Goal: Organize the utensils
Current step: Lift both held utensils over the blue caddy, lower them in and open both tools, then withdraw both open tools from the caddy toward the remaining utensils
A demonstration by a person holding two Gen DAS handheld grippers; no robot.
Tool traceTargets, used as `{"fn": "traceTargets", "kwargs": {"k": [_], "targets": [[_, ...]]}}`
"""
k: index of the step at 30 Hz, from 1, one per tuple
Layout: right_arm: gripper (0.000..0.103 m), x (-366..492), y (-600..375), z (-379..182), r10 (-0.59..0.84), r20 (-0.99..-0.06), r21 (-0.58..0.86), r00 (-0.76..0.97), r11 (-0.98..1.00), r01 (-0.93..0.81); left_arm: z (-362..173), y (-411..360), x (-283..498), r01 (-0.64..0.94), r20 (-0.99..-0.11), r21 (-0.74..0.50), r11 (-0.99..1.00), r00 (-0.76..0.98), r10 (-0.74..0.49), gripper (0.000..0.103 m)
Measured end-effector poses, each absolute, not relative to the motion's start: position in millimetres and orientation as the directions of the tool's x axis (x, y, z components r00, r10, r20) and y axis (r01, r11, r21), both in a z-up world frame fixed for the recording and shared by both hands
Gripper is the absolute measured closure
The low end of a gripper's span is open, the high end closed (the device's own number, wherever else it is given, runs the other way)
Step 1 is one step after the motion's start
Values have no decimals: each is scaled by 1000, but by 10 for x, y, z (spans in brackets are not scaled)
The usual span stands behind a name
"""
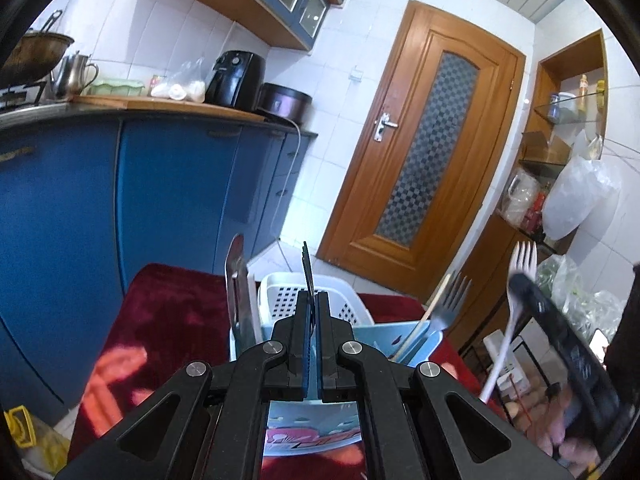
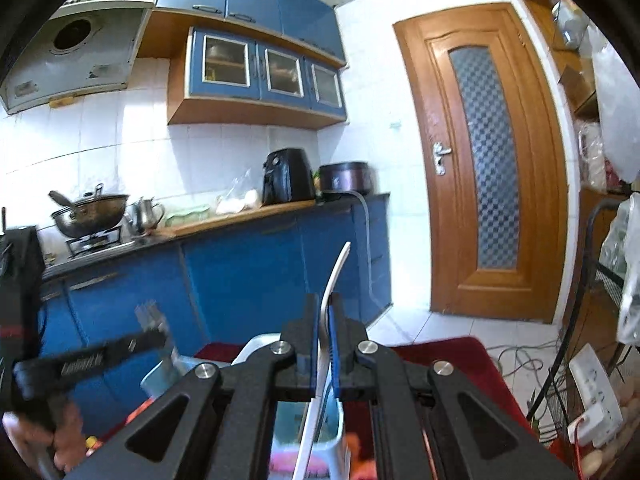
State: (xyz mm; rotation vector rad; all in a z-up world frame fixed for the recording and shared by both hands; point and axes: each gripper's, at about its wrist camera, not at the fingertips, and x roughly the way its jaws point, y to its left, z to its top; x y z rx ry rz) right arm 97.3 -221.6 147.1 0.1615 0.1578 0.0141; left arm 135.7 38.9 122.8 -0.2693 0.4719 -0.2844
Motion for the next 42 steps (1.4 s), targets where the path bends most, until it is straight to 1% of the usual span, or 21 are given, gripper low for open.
{"fn": "traceTargets", "kwargs": {"k": [5, 11, 21, 25, 26, 28, 30, 32, 36, 42], "targets": [[97, 1205, -2175, 1471, -48, -108, 155, 993, 986, 65, 1114, 371, 1381, 211, -413, -310, 927, 849, -331, 102], [97, 1400, -2082, 1378, -130, -76, 102, 989, 985, 137, 1014, 343, 1377, 220, -407, -295, 930, 852, -331, 102], [97, 1448, -2091, 1063, -108, -149, 111, 983, 986, 125, 1019, 292, 1343, 240, -404, -283, 929, 849, -342, 102], [97, 1448, -2118, 990, -71, -193, 130, 979, 987, 97, 1033, 295, 1353, 234, -411, -290, 928, 845, -342, 102], [95, 1444, -2133, 978, -57, -205, 143, 977, 986, 88, 1038, 293, 1355, 233, -415, -294, 927, 843, -343, 101], [90, 1435, -2153, 970, -32, -222, 165, 974, 984, 71, 1048, 283, 1360, 231, -426, -293, 928, 837, -343, 99], [80, 1403, -2177, 975, 3, -235, 194, 972, 980, 44, 1058, 272, 1353, 228, -435, -289, 930, 834, -340, 94], [75, 1374, -2181, 991, 32, -243, 214, 970, 977, 21, 1074, 262, 1351, 227, -442, -286, 931, 830, -339, 90], [73, 1290, -2162, 1024, 70, -259, 228, 963, 974, -9, 1117, 243, 1296, 228, -445, -282, 932, 830, -338, 74], [72, 1117, -2168, 1092, 118, -290, 257, 950, 965, -42, 1187, 232, 1154, 227, -444, -263, 938, 835, -326, 73]]}}
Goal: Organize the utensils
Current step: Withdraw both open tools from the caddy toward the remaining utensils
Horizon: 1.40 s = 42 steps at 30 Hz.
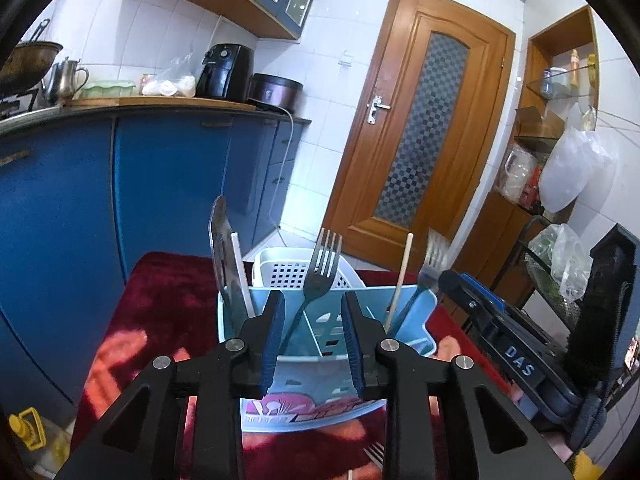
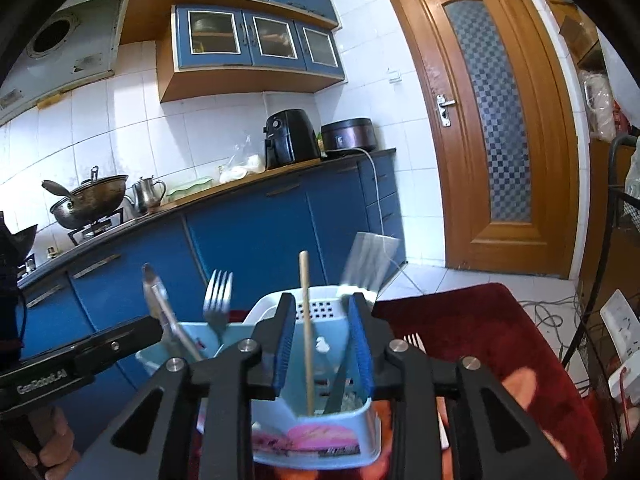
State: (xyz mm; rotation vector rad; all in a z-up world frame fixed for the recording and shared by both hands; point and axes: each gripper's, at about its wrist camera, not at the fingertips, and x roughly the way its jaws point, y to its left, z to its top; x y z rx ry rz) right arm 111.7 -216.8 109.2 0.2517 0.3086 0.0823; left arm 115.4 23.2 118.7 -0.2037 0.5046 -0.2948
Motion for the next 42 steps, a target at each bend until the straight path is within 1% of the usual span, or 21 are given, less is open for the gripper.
{"fn": "traceTargets", "kwargs": {"k": [7, 14, 24, 32, 42], "targets": [[72, 872, -2169, 1139, 160, -340, 283, 927, 957, -61, 1210, 265, 956, 212, -463, -256, 943, 830, -312, 73], [72, 612, -2105, 1104, 176, -402, 267, 899, 961, -69, 1184, 307, 745, 204, -487, -260, 944, 816, -310, 73], [72, 296, -2043, 1019, 193, -456, 259, 869, 963, -78, 1123, 295, 485, 207, -524, -245, 947, 794, -308, 73], [72, 113, -2081, 855, 192, -498, 271, 846, 961, -59, 1018, 220, 338, 217, -562, -235, 948, 765, -314, 73], [72, -4, -2248, 567, 179, -563, 293, 807, 956, -8, 781, 105, 290, 221, -636, -231, 948, 703, -318, 73]]}}
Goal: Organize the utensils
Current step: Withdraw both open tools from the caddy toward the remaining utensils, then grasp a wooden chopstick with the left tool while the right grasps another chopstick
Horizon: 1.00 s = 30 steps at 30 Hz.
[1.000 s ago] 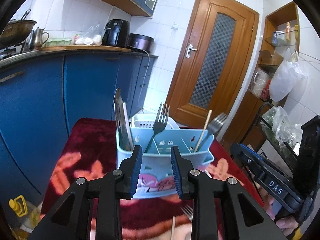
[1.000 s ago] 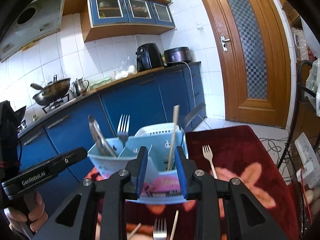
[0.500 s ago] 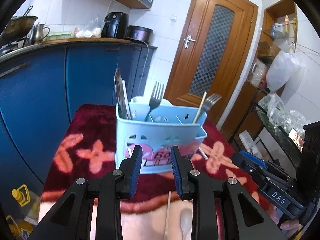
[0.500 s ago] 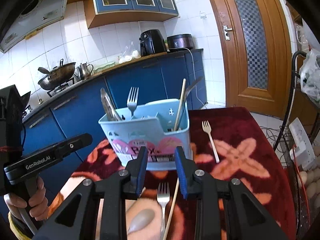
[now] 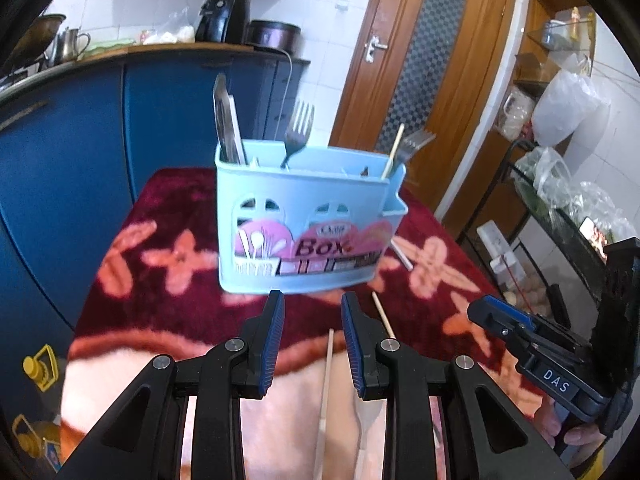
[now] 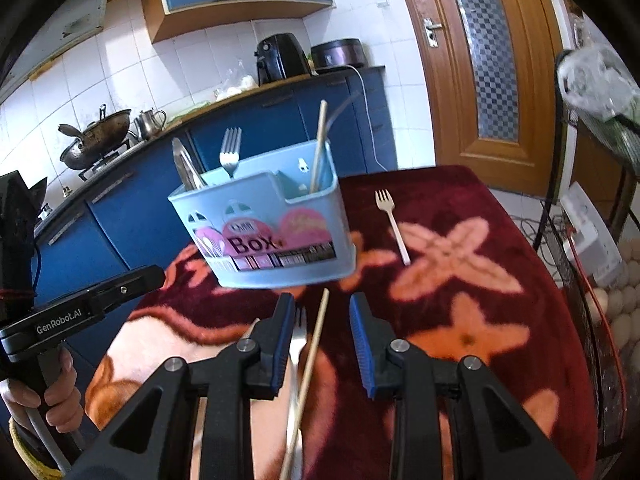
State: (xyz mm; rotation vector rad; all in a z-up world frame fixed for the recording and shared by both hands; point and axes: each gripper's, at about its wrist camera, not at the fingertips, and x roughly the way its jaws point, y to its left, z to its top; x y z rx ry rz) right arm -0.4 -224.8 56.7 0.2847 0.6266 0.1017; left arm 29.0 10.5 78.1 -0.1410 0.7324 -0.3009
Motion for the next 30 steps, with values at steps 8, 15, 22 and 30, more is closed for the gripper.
{"fn": "traceTargets", "kwargs": {"k": [8, 15, 22, 30], "targets": [[71, -67, -2341, 376, 180, -602, 299, 778, 954, 11, 549, -47, 325, 229, -701, -220, 948, 639, -317, 73], [71, -84, -2402, 255, 188, -621, 313, 761, 950, 20, 366, -177, 358, 242, -757, -192, 951, 580, -300, 73], [71, -88, -2464, 166, 200, -630, 335, 751, 942, 31, 207, -313, 388, 274, -800, -136, 952, 537, -269, 73], [70, -101, -2524, 91, 211, -633, 352, 745, 935, 35, 30, -423, 492, 294, -832, -92, 951, 503, -235, 79]]}}
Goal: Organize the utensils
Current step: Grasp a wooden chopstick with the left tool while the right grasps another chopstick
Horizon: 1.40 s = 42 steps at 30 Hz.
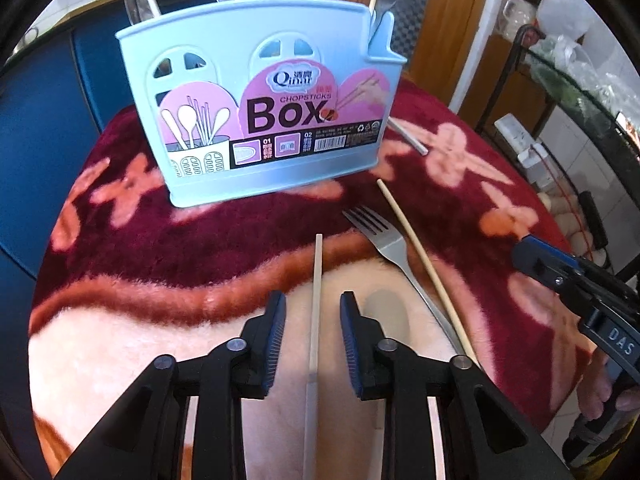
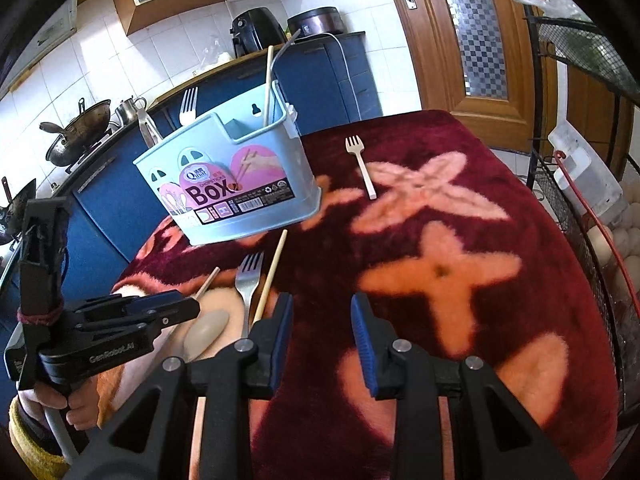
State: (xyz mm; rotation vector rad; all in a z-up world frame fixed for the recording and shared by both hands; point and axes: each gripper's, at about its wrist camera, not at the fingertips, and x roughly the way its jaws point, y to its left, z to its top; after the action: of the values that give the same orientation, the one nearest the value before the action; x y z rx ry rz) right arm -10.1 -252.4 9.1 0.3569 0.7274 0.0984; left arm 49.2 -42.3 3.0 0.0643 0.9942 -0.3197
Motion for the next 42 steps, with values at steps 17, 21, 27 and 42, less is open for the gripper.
{"fn": "traceTargets", "kwargs": {"k": [17, 21, 27, 42], "targets": [[70, -64, -2535, -8, 212, -650, 351, 730, 936, 41, -29, -419, 709, 305, -840, -150, 941, 463, -283, 99], [70, -47, -2527, -13, 237, -654, 377, 718, 925, 39, 36, -289, 680, 269, -803, -198, 943, 506, -313, 99], [70, 30, -2437, -19, 244, -678, 368, 694, 929, 32, 214, 3, 617, 201, -723, -275, 940, 601, -340, 99], [82, 491, -2206, 57, 249, -726, 348, 641, 937, 31, 356, 470, 570, 123, -638, -322, 939, 705, -311, 99]]}}
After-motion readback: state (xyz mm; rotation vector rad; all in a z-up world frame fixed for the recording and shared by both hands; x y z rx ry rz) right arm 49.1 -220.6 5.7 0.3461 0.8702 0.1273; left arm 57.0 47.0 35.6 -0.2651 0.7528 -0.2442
